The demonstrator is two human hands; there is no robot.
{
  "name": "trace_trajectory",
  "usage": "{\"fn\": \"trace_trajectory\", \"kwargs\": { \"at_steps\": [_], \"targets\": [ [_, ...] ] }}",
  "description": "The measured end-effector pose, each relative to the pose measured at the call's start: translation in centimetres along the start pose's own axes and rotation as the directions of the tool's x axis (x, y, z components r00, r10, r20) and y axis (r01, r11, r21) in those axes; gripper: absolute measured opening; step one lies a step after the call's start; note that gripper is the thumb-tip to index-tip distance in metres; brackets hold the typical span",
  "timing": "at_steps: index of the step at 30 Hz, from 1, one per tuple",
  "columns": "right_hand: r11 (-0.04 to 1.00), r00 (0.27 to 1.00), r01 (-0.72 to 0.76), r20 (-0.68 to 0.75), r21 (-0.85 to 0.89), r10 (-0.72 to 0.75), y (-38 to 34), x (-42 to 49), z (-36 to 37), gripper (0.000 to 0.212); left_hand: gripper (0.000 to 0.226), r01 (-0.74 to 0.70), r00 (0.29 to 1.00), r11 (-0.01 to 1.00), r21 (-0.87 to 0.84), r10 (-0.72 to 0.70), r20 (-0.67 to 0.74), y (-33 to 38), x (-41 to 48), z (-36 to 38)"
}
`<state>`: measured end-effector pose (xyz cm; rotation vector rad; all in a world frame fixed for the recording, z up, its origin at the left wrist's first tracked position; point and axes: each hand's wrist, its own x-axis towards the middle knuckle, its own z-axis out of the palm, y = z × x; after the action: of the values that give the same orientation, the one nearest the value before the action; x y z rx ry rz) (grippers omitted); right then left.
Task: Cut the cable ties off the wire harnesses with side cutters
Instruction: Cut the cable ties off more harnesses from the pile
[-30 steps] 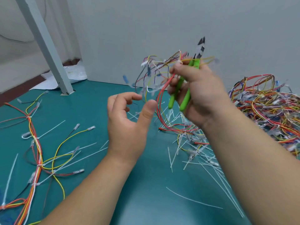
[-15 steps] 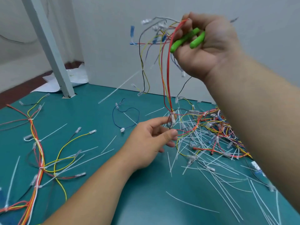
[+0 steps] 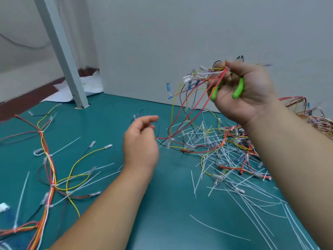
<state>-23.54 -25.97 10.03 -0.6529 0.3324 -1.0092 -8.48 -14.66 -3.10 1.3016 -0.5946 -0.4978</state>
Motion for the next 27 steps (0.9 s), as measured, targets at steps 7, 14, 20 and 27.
{"fn": "trace_trajectory", "kwargs": {
  "at_steps": [7, 14, 20, 27],
  "targets": [
    [0.993, 0.944, -0.105, 0.308, -0.049, 0.115, 0.0, -2.1, 2.0, 0.016, 0.061, -0.091, 0.972, 0.984, 0.15, 0.055, 0.229, -0.8, -0.2, 0.3],
    [0.994, 0.97, -0.078, 0.225, -0.082, 0.095, -0.1, -1.1, 1.0, 0.013, 0.02, -0.182, 0.957, 0.983, 0.017, 0.174, 0.232, -0.4, -0.4, 0.3],
    [0.842, 0.974, -0.186, -0.207, -0.507, 0.091, 1.5, -0.4, -2.8, 0.019, 0.018, -0.199, 0.959, 0.979, 0.046, 0.185, 0.215, -0.3, -0.6, 0.5],
    [0.737, 0.944, -0.14, -0.314, -0.661, -0.102, 2.3, -2.5, -4.6, 0.006, 0.018, -0.129, 0.974, 0.984, 0.121, 0.103, 0.204, -0.5, -0.9, 0.5]
  ]
}}
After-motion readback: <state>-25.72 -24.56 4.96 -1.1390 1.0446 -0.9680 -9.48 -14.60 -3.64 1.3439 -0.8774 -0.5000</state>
